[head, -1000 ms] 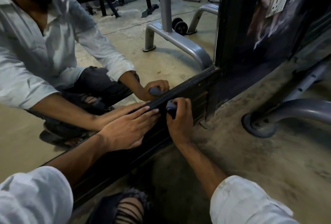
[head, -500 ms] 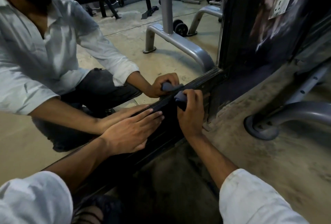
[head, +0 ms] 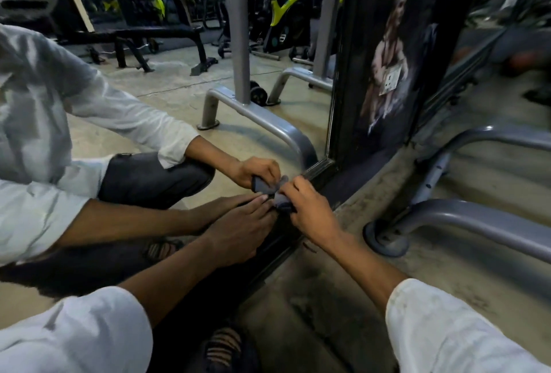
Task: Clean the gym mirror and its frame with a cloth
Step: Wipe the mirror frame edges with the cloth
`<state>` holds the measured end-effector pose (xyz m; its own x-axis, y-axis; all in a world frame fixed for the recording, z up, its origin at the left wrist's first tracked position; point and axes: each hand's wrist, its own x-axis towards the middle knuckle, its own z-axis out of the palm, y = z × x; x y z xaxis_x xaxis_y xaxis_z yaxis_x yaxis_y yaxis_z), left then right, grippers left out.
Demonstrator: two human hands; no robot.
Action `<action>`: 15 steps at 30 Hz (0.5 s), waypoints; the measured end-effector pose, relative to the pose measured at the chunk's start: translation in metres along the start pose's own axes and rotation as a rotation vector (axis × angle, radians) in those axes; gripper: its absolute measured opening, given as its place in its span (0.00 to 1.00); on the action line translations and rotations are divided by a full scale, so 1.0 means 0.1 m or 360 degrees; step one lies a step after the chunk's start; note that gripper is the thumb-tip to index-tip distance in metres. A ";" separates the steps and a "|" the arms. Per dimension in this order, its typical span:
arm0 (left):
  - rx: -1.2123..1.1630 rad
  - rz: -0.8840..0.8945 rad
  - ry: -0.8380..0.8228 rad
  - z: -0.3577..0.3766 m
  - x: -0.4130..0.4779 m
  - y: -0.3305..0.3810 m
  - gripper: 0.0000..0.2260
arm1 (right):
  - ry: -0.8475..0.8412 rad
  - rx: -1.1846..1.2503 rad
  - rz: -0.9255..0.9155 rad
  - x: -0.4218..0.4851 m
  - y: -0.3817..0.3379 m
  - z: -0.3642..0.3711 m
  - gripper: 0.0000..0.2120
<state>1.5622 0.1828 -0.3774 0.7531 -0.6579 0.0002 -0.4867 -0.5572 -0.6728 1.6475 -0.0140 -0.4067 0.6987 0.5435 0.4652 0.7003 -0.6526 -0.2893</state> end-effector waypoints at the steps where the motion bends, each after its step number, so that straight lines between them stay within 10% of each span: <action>1: -0.0014 0.0000 -0.0015 -0.01 0.01 0.00 0.37 | -0.0008 -0.0034 0.0042 0.02 0.03 -0.01 0.22; 5: -0.0010 0.0005 -0.0102 0.02 0.09 0.05 0.36 | 0.0127 0.0002 0.0413 0.07 0.01 0.01 0.22; 11: 0.0036 0.0024 -0.0068 0.12 0.18 0.12 0.34 | -0.0300 -0.0443 -0.0223 0.21 0.21 -0.26 0.22; 15: 0.0100 0.0061 -0.0046 0.13 0.23 0.13 0.33 | -0.0141 -0.0393 0.0175 0.34 0.43 -0.25 0.20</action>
<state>1.5786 0.1671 -0.3957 0.7474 -0.6627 -0.0474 -0.4874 -0.4983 -0.7171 1.6976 -0.0372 -0.3825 0.7862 0.4993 0.3641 0.5703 -0.8131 -0.1166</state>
